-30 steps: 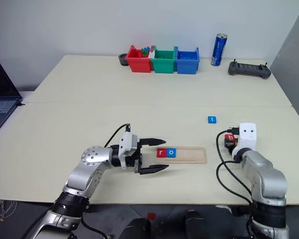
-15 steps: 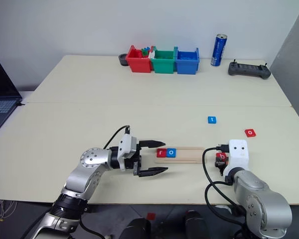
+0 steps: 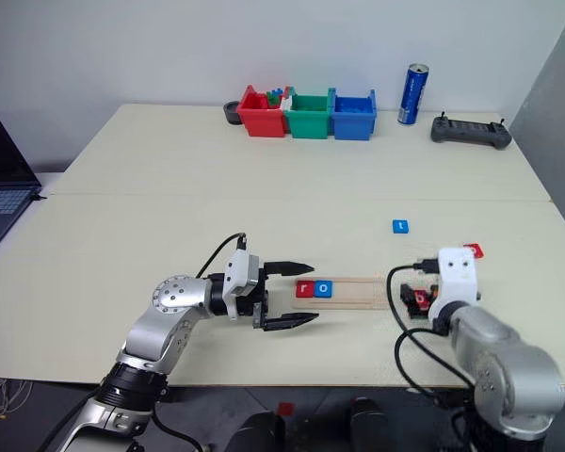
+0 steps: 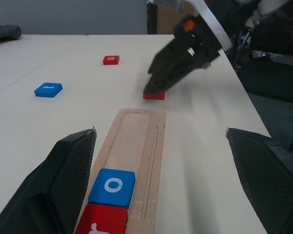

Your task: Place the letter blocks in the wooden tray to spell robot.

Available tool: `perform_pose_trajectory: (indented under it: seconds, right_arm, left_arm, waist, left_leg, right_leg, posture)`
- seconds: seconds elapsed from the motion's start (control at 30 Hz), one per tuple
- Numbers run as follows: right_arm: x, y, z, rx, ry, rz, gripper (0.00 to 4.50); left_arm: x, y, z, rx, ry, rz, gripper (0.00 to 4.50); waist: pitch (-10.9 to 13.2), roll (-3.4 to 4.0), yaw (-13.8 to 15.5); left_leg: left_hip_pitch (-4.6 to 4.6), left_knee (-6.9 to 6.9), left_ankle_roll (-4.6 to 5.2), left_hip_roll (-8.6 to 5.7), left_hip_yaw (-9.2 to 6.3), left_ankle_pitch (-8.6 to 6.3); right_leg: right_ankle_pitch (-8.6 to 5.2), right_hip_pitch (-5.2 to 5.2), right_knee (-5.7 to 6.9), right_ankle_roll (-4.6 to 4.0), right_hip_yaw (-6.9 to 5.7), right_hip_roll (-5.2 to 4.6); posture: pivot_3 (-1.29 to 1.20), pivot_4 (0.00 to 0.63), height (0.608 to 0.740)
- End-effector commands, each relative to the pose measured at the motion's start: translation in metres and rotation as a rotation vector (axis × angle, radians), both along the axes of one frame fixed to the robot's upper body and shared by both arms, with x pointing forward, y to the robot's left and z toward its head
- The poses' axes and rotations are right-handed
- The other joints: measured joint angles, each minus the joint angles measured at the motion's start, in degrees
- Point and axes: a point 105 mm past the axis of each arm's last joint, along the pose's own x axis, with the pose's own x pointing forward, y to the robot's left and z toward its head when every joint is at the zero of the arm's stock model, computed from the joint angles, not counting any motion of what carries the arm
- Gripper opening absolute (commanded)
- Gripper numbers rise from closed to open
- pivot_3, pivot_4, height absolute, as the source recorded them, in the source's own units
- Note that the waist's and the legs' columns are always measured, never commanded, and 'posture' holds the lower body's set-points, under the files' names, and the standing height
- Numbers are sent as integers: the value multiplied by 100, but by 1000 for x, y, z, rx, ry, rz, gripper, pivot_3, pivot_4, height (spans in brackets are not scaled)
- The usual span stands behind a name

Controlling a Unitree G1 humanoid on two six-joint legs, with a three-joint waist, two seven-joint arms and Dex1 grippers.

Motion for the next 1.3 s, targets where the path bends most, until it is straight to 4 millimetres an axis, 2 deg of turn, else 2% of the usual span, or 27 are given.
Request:
perform_pose_trajectory:
  seconds: [0.03,0.1,0.23,0.37,0.47,0.6,0.87,1.1,1.3]
  right_arm:
    - [11,-1,28,-26,-84,107,4448]
    - [14,3,35,-107,-89,273,4448]
    - [9,6,33,-218,-116,620,4448]
    - [-9,3,19,-274,-89,972,4448]
    - [-12,-4,10,-261,-58,1088,4448]
    - [-7,-15,-3,-289,-21,1156,4448]
    - [9,-24,-27,-313,27,1197,4448]
    - [19,-31,-31,-312,47,1203,4448]
    - [19,-33,-33,-306,57,1212,4448]
  left_arm:
    - [-1,-3,5,-12,-17,-18,4500]
    - [0,-4,6,-11,-20,-27,4500]
    - [3,-6,7,-12,-29,-41,4500]
    - [5,-6,6,-6,-33,-52,4500]
    - [7,-8,7,-9,-40,-52,4500]
    - [8,-8,8,-10,-45,-52,4500]
    - [7,-8,8,-11,-51,-44,4500]
    - [10,-5,8,-4,-55,-33,4500]
    - [8,-5,9,-3,-55,-32,4500]
  waist:
    - [0,0,1]
    - [1,1,1]
    - [2,-2,22]
    - [5,-7,20]
    - [7,-10,6]
    - [7,-10,3]
    - [7,-10,15]
    - [7,-9,22]
    - [7,-9,22]
  left_leg:
    - [0,-1,0,0,0,0]
    - [-4,-2,0,-1,0,0]
    - [-9,-7,3,-1,-2,-2]
    - [-20,-5,5,-4,6,-3]
    - [-18,-3,6,-3,13,-4]
    - [-13,-1,6,-2,13,-3]
    - [-13,0,5,-3,13,-3]
    - [-12,0,5,-4,12,-3]
    - [-12,0,5,-5,12,-3]
  right_leg:
    - [0,0,-2,0,-1,0]
    - [0,0,-6,0,-2,-1]
    - [0,9,-38,2,-11,-4]
    - [6,13,-63,11,-8,-11]
    - [9,13,-64,12,-4,-14]
    - [9,13,-59,12,-4,-13]
    - [10,12,-57,11,-1,-15]
    - [10,12,-55,10,-2,-16]
    - [10,12,-54,10,-1,-16]
  posture:
    - [0,150,740]
    - [0,150,740]
    - [0,150,740]
    - [0,150,740]
    - [0,150,740]
    - [0,150,740]
    - [0,150,740]
    - [0,150,740]
    - [0,150,740]
